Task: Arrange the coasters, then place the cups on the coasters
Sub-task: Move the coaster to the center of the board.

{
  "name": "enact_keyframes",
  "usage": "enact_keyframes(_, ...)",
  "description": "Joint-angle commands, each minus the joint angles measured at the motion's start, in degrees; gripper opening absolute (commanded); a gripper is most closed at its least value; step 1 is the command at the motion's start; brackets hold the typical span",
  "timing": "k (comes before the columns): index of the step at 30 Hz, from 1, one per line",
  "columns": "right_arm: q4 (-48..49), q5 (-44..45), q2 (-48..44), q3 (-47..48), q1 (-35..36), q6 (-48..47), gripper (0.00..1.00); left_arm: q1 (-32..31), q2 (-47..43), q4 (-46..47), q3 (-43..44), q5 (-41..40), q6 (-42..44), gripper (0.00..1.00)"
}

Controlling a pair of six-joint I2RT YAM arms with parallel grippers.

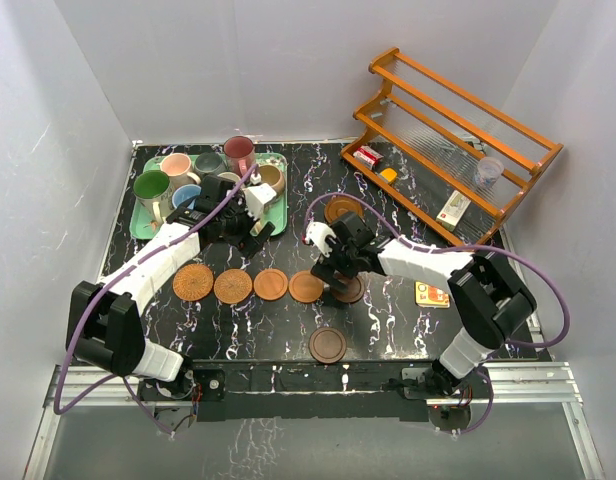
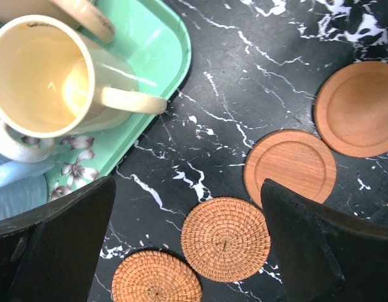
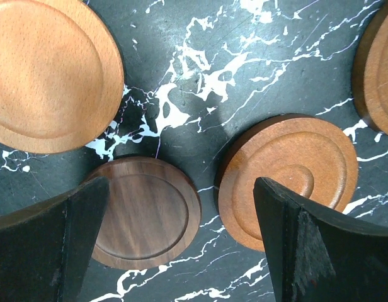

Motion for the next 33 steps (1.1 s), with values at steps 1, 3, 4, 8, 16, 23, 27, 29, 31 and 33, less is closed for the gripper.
enact_keyframes(1, 0.84, -1.27, -5.08, 1.85, 0.13, 0.08, 0.98, 0.34, -2.48, -1.55, -0.37, 7.02, 2.89, 0.99)
enact_keyframes(3, 0.75, -2.30, -6.68, 1.37, -0.35, -0.03, 0.98, 0.26, -2.23, -2.42, -0.17, 10.49, 3.75, 0.99)
enact_keyframes(4, 0.74, -3.04, -7.86, 1.06, -0.73, 0.03, 0.98, -0.05, -2.00, -2.80, 0.01, 11.76, 4.03, 0.99)
enact_keyframes(8, 0.79, -4.72, -11.17, 0.04, -4.47, 0.82, 0.98, -2.43, -1.31, -4.41, 1.18, 15.48, 5.55, 0.99)
enact_keyframes(16, 0.05, -11.41, -15.25, 1.14, -21.78, 5.44, 0.98, -16.59, 4.86, -8.16, 5.16, 15.25, 9.72, 0.98)
enact_keyframes(23, 0.06, -10.64, -15.10, 1.28, -29.79, 7.26, 0.98, -29.98, 12.26, -9.69, 8.55, 12.42, 12.38, 0.96)
enact_keyframes(27, 0.05, -10.79, -14.81, 1.22, -31.09, 7.36, 0.98, -36.55, 16.65, -9.37, 10.31, 9.65, 13.95, 0.95)
enact_keyframes(29, 0.00, -10.81, -14.90, 1.14, -31.32, 7.33, 0.98, -38.77, 18.70, -9.19, 11.56, 8.84, 14.25, 0.95)
enact_keyframes(31, -0.03, -10.71, -14.95, 0.98, -31.44, 7.23, 0.98, -40.74, 20.59, -9.09, 12.65, 7.91, 14.68, 0.95)
enact_keyframes(33, -0.06, -10.94, -15.07, 0.93, -31.68, 7.21, 0.98, -42.30, 22.29, -8.66, 13.51, 6.57, 15.11, 0.95)
